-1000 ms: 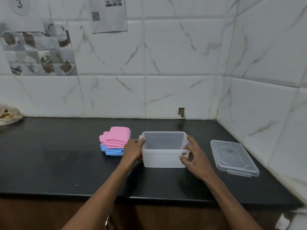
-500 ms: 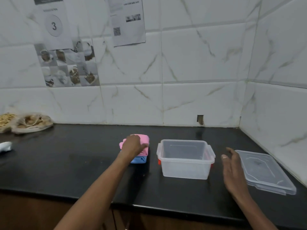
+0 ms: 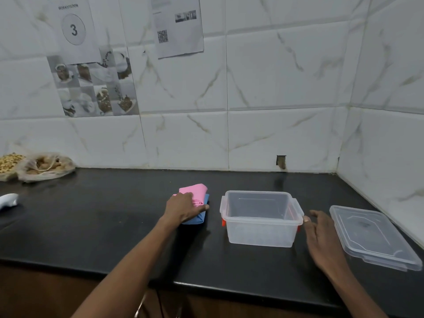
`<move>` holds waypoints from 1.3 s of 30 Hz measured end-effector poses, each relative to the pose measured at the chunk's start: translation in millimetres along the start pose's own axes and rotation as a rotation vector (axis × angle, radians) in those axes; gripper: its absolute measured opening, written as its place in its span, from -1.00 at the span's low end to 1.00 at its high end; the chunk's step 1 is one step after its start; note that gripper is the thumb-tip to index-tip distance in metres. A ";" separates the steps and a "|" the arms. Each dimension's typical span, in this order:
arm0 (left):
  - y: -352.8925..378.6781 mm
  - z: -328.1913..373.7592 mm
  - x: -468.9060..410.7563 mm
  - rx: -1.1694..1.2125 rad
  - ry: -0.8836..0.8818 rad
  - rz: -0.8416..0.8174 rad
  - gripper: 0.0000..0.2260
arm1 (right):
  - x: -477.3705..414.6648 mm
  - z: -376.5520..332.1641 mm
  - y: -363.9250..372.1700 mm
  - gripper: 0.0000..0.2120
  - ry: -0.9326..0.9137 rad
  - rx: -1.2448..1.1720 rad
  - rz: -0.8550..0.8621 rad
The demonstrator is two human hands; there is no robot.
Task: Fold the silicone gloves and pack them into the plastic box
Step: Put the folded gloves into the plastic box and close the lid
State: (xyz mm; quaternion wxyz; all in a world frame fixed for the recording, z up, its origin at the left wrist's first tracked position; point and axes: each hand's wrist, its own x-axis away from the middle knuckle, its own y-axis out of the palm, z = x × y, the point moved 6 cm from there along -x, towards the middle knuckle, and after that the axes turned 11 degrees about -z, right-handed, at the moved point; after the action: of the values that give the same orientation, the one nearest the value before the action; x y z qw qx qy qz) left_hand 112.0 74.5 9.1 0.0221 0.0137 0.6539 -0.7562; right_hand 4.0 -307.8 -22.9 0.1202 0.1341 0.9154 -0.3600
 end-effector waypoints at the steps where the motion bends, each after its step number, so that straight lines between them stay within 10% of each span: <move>1: -1.4 0.3 -0.7 0.003 -0.001 -0.008 -0.33 | 0.4 -0.2 0.2 -0.55 0.001 -0.001 -0.001; 6: -10.5 1.7 -2.7 -0.012 0.031 0.015 -0.73 | 1.0 3.4 -2.1 -0.55 0.046 -0.042 0.033; 15: -18.1 9.1 0.7 -0.206 0.127 0.104 -0.79 | 0.0 11.2 -6.7 -0.55 0.128 -0.117 0.059; 24: -143.2 18.7 29.2 0.474 0.172 0.391 -0.93 | 15.3 1.5 -34.8 -0.70 -0.038 -0.315 0.362; 28: -148.3 42.3 32.4 1.011 0.251 0.069 -0.85 | 16.0 -47.3 -60.9 -0.65 -0.292 -0.429 0.405; 34: -88.8 118.6 46.4 1.421 0.313 -0.578 -0.80 | -33.3 -130.0 -37.2 -0.40 -0.089 -0.616 -0.336; 39: -57.8 153.9 44.1 1.599 0.244 -0.717 -0.77 | -56.5 -132.3 -26.9 -0.81 0.002 -0.525 -0.410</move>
State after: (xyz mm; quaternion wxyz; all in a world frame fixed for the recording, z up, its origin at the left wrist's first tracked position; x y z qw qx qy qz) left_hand 66.3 -70.1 86.3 -0.3024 -0.1003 -0.1077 -0.9417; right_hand 31.6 -244.2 106.0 0.0747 -0.0883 0.9849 -0.1286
